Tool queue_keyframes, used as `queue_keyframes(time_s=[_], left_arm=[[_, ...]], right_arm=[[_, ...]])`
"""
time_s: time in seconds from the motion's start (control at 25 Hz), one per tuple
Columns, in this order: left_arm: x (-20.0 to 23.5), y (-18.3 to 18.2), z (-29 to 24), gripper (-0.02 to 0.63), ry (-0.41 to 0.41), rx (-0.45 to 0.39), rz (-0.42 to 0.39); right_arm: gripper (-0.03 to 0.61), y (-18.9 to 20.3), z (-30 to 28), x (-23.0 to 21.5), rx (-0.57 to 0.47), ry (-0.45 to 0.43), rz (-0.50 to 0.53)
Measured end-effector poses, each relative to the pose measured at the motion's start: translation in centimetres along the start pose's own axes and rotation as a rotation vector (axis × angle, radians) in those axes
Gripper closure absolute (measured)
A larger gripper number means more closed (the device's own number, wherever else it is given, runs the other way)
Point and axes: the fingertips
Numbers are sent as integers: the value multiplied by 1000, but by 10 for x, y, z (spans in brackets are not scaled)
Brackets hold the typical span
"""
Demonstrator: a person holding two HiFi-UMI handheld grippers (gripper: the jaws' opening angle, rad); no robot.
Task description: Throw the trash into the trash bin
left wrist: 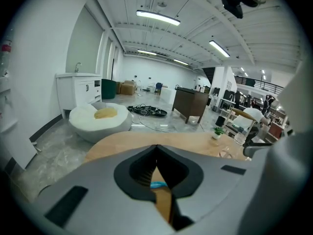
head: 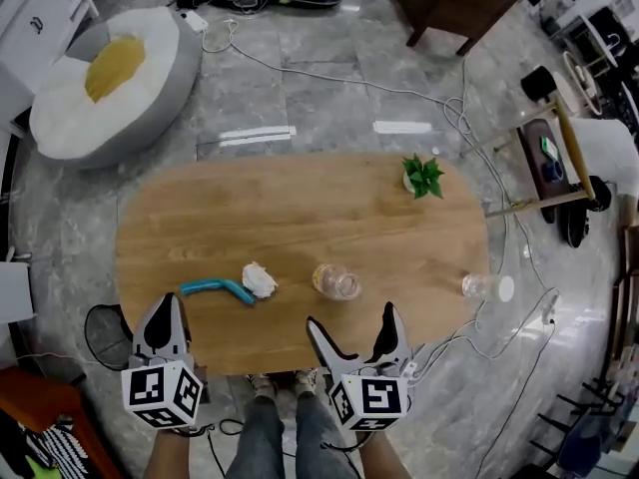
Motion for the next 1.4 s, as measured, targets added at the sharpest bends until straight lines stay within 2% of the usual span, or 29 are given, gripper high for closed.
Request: queue_keyframes(time_s=[0.28,0.52,0.72,0.84,1.04,1.16,1.4], left_arm=[[5,8,-1,621,-10,4,12],[25,26,-1,621,-57,31,16],[35,40,1,621,-88,41,34],[38,47,2,621,-99,46,50],[42,55,5,621,-110,54,60],[45,55,5,621,-118,52,60],[53,53,7,621,-157,32,98]], right_arm=[[-6,44,-35,-12,40,-1,-5],[34,69,-62,-22,54,3,-35],[64,73,-81,-29,55,-4,-16],[114,71,-87,-31,52,-10,-9],[158,68,-87,-29,45,-17,3],[218,66,-87,-30,39,-9,11],[258,67,-86,-35,57,24,9]])
Point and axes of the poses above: the fingertips, and each gripper's own axes: z backward along the fingers, x to its left, y out of its underside, and after that the axes turned 10 degrees about -y, right-handed
